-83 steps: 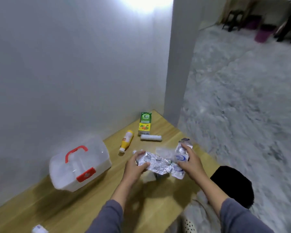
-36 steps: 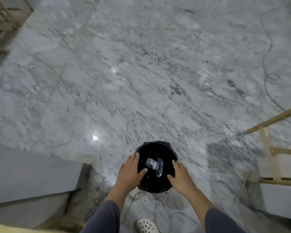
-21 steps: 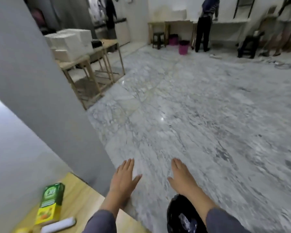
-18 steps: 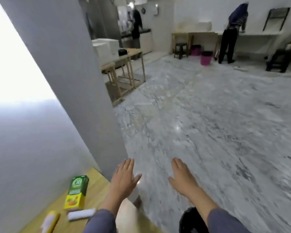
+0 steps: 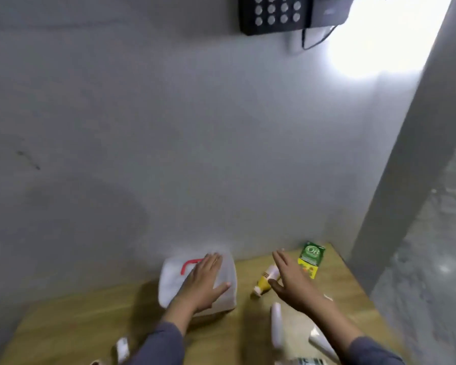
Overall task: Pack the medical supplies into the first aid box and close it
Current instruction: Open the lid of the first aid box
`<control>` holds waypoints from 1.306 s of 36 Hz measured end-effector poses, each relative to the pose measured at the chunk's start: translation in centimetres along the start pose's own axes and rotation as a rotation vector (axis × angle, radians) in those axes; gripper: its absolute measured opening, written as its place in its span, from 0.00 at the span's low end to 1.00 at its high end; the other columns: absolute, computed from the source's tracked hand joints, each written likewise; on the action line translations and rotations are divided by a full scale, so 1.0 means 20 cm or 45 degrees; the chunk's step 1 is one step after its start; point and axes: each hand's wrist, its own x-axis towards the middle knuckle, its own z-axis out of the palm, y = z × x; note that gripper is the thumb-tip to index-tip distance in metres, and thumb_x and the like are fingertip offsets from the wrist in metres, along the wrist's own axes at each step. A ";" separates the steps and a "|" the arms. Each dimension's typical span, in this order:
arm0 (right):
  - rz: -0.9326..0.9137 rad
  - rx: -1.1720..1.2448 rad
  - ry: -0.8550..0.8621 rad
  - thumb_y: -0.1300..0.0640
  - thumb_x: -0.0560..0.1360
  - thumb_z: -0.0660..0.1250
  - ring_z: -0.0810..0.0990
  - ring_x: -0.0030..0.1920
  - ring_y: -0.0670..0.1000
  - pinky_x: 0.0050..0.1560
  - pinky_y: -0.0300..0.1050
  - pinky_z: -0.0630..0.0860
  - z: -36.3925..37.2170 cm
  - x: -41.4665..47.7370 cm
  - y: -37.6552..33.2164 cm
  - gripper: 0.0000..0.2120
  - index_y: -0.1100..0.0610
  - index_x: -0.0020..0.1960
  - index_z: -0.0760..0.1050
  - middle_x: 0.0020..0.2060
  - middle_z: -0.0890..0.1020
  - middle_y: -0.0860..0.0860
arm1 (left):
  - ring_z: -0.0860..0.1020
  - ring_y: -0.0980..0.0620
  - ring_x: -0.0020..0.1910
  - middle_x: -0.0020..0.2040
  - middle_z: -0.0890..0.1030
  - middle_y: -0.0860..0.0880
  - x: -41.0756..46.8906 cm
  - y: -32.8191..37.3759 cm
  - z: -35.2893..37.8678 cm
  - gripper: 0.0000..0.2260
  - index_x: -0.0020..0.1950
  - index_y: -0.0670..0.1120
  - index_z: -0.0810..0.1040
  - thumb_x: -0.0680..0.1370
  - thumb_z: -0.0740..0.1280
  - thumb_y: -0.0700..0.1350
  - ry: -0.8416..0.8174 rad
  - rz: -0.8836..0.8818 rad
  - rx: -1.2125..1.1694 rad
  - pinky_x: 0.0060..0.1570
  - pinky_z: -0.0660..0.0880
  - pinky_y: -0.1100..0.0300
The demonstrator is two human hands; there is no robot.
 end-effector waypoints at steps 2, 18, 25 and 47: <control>-0.119 -0.039 -0.069 0.49 0.76 0.59 0.53 0.75 0.53 0.74 0.46 0.55 0.12 0.04 -0.16 0.33 0.57 0.75 0.48 0.76 0.52 0.53 | 0.45 0.53 0.77 0.79 0.46 0.50 -0.08 -0.18 0.02 0.35 0.78 0.46 0.46 0.78 0.57 0.61 -0.024 -0.028 -0.022 0.72 0.43 0.62; -0.204 -0.525 0.042 0.58 0.56 0.77 0.66 0.70 0.58 0.70 0.54 0.44 0.75 0.23 -0.60 0.53 0.63 0.73 0.52 0.68 0.70 0.58 | 0.31 0.58 0.73 0.73 0.31 0.58 -0.20 -0.78 0.25 0.38 0.76 0.52 0.39 0.78 0.64 0.53 0.103 0.090 -0.115 0.71 0.42 0.63; -0.308 -0.504 0.090 0.57 0.58 0.74 0.74 0.65 0.56 0.71 0.49 0.44 0.71 0.20 -0.60 0.41 0.60 0.68 0.62 0.65 0.75 0.57 | 0.32 0.57 0.73 0.74 0.33 0.57 -0.16 -0.77 0.31 0.37 0.76 0.51 0.39 0.79 0.63 0.48 0.210 0.062 -0.186 0.67 0.39 0.67; -0.602 -0.053 0.284 0.65 0.71 0.69 0.74 0.64 0.49 0.63 0.50 0.73 0.60 0.14 -0.54 0.18 0.57 0.60 0.76 0.61 0.79 0.54 | 0.53 0.46 0.76 0.78 0.51 0.47 -0.17 -0.66 0.34 0.55 0.76 0.48 0.35 0.68 0.76 0.50 0.273 -0.371 -1.016 0.73 0.56 0.48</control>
